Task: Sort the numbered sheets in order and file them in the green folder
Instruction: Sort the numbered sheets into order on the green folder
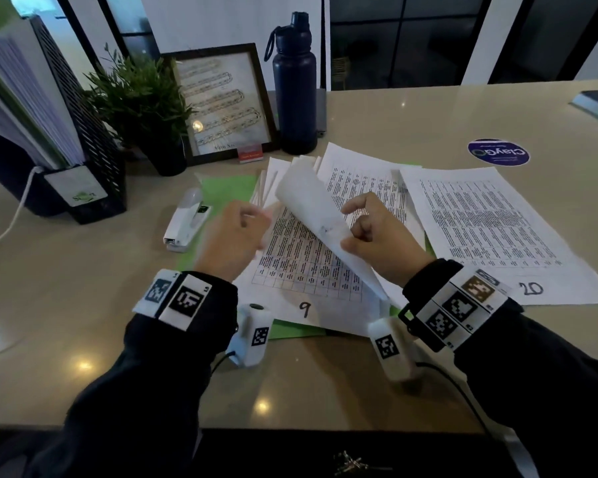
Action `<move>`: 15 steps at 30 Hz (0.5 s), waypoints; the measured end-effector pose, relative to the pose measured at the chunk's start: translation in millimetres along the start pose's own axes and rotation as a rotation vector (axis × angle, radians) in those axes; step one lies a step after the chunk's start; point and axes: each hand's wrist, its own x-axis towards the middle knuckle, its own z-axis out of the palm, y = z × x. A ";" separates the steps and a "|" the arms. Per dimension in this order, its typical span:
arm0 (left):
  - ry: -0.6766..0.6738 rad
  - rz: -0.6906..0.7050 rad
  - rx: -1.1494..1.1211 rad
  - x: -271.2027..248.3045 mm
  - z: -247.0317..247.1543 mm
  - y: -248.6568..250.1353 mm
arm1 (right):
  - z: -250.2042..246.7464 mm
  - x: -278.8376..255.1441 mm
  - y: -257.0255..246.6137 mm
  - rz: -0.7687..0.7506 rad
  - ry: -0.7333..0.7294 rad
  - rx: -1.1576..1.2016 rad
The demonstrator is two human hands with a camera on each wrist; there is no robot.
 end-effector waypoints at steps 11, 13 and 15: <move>-0.299 -0.297 -0.330 2.0 29.1 -18.5 | 13.0 -6.2 14.5 -0.054 -0.449 -0.488; -0.266 -0.287 -0.360 3.3 27.2 -24.4 | 15.3 -8.0 16.2 0.017 -0.483 -0.585; -0.241 -0.263 -0.407 4.1 25.6 -27.4 | 16.9 -8.2 16.1 0.041 -0.504 -0.644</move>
